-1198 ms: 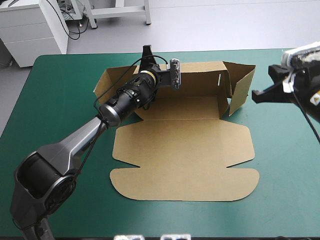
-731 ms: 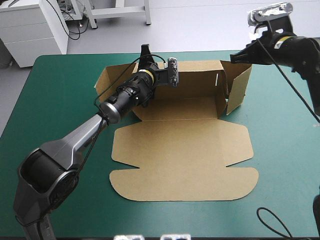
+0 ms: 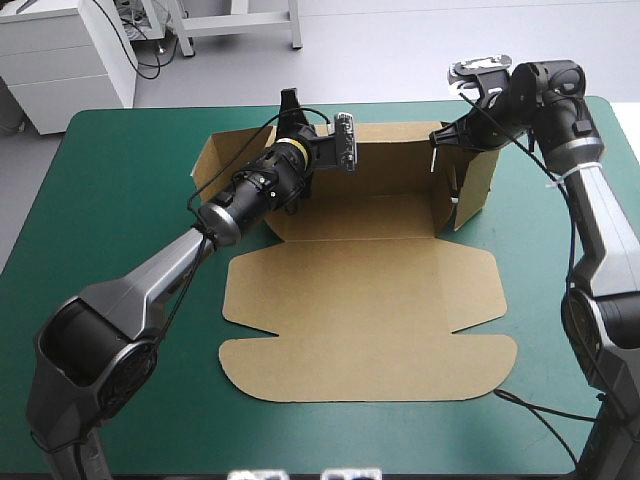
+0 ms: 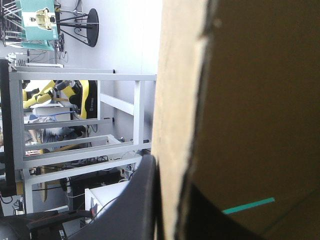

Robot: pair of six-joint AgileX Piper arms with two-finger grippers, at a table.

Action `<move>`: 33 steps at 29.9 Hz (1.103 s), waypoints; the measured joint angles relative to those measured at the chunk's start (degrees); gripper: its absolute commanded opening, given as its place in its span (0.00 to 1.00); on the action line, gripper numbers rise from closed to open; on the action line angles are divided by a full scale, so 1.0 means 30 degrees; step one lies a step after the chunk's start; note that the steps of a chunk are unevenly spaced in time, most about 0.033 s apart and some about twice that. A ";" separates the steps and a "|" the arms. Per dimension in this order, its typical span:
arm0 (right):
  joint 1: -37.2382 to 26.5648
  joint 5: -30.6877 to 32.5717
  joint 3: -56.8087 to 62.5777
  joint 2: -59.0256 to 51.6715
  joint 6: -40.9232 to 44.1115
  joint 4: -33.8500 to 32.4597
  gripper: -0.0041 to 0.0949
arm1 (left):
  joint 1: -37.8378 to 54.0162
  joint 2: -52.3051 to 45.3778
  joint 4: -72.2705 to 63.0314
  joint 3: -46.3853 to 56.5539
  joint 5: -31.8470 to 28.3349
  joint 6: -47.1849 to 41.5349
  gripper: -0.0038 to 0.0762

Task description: Fold the box

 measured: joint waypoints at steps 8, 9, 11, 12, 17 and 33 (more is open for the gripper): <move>0.0000 0.0778 0.0364 -0.0546 -0.0510 0.1118 0.03 | 0.0000 0.0000 0.0000 0.0000 0.0059 0.0000 0.04; 0.0000 0.0778 0.0606 -0.0814 -0.0639 0.1349 0.03 | 0.0000 0.0000 0.0000 0.0000 0.0059 0.0000 0.04; 0.0017 0.0764 0.1361 -0.1502 -0.0910 0.1592 0.03 | 0.0000 0.0000 0.0000 0.0000 0.0059 0.0000 0.04; 0.0017 0.0764 0.1774 -0.1831 -0.1136 0.1609 0.03 | 0.0000 0.0000 0.0000 0.0000 0.0059 0.0000 0.04; 0.0017 0.0613 0.5456 -0.4444 -0.2149 0.1609 0.03 | 0.0000 0.0000 0.0000 0.0000 0.0059 0.0000 0.04; 0.0017 -0.5246 1.8099 -1.8669 -0.3172 0.1719 0.03 | 0.0000 0.0000 0.0000 0.0000 0.0023 0.0000 0.04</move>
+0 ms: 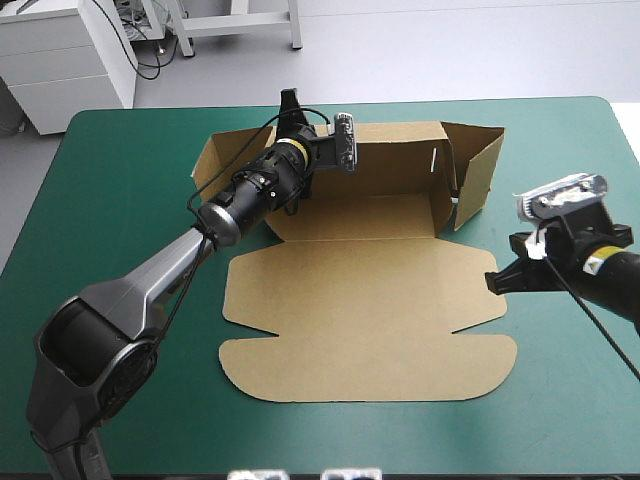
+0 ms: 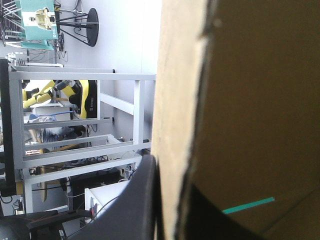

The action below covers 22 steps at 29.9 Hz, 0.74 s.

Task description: Fold the box

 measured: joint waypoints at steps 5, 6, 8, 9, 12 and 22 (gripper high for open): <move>0.0000 -0.2433 0.0044 -0.2483 -0.0143 0.0000 0.03 | 0.0000 0.0000 -0.0007 0.0000 -0.0039 0.0000 0.04; 0.0000 -0.2922 0.0044 -0.2666 -0.0143 0.0000 0.03 | 0.0000 0.0000 -0.0023 0.0000 -0.0039 0.0000 0.04; 0.0000 -0.3624 0.0044 -0.2730 -0.0220 0.0000 0.03 | 0.0000 0.0000 -0.0094 0.0000 -0.0039 0.0000 0.04; 0.0000 -0.3946 0.0044 -0.2637 -0.0267 0.0000 0.03 | 0.0000 0.0000 -0.0115 0.0000 -0.0039 0.0000 0.04; 0.0000 -0.4960 -0.0010 -0.2060 -0.0334 0.0000 0.03 | 0.0000 0.0000 -0.0251 0.0000 -0.0039 0.0000 0.04; 0.0000 -0.5005 -0.4984 0.2700 -0.0776 0.0000 0.03 | 0.0000 0.0000 -0.0458 0.0000 -0.0073 0.0037 0.04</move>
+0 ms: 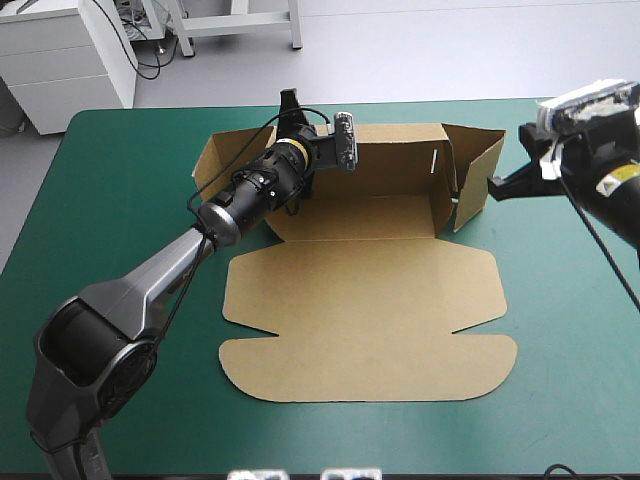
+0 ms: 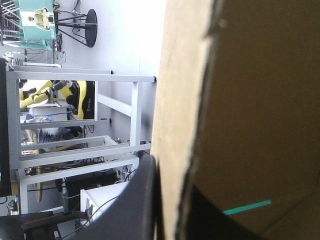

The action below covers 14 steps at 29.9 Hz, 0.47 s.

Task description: Fold the box

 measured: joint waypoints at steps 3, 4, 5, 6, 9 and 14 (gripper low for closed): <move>0.0000 0.0803 -0.2216 0.2015 -0.0018 0.0000 0.03 | 0.0000 0.0000 -0.0015 0.0000 0.0000 0.0018 0.04; 0.0000 0.1042 -0.2847 0.2612 0.0008 0.0000 0.03 | 0.0000 0.0000 -0.0031 0.0000 0.0000 0.0018 0.04; 0.0000 0.1380 -0.3647 0.3398 0.0197 -0.0054 0.03 | 0.0000 0.0000 -0.0031 0.0000 0.0000 0.0018 0.04; 0.0000 0.1716 -0.4443 0.4227 0.0497 -0.0190 0.03 | 0.0000 0.0000 -0.0031 0.0000 0.0000 -0.0003 0.04; 0.0000 0.2711 -0.6657 0.6644 0.1517 -0.0830 0.03 | 0.0000 0.0000 -0.0031 0.0000 -0.0009 -0.0046 0.04; 0.0000 0.4532 -0.9360 1.0732 0.2506 -0.1285 0.03 | 0.0000 0.0000 -0.0043 0.0000 -0.0009 -0.0046 0.04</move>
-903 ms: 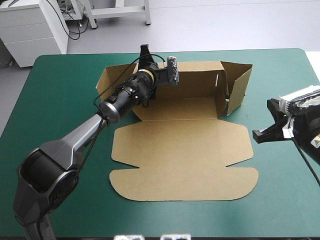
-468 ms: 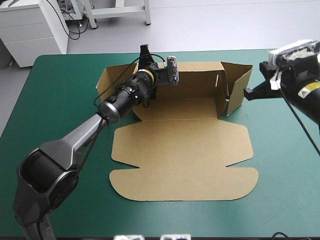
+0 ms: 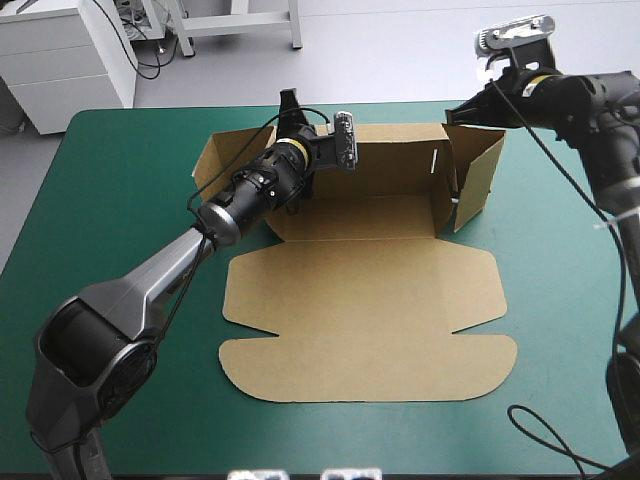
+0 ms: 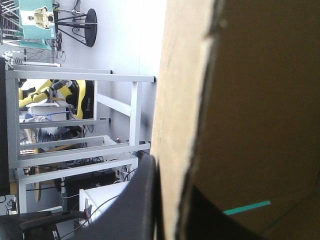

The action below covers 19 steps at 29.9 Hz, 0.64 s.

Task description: Fold the box

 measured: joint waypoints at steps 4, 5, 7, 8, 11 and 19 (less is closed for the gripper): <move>0.0000 0.0800 -0.1125 0.2294 0.0443 -0.0065 0.03 | 0.0000 0.0000 0.0000 0.0000 0.0000 -0.0003 0.04; 0.0000 0.0952 -0.1231 0.2717 0.0579 -0.0065 0.03 | 0.0000 0.0000 0.0000 0.0000 0.0000 -0.0003 0.04; 0.0000 0.1154 -0.1311 0.3704 0.0736 -0.0065 0.03 | 0.0000 0.0000 0.0000 0.0000 0.0000 -0.0003 0.04; 0.0000 0.1244 -0.1311 0.4015 0.0759 -0.0046 0.03 | 0.0000 0.0000 0.0000 0.0000 0.0000 -0.0003 0.04; 0.0000 0.1619 -0.1311 0.4944 0.0807 0.0034 0.03 | 0.0000 0.0000 0.0000 0.0000 0.0000 -0.0003 0.04; 0.0000 0.2978 -0.1467 0.5372 0.0884 0.0455 0.03 | 0.0000 0.0000 -0.0012 0.0000 -0.0016 -0.0003 0.04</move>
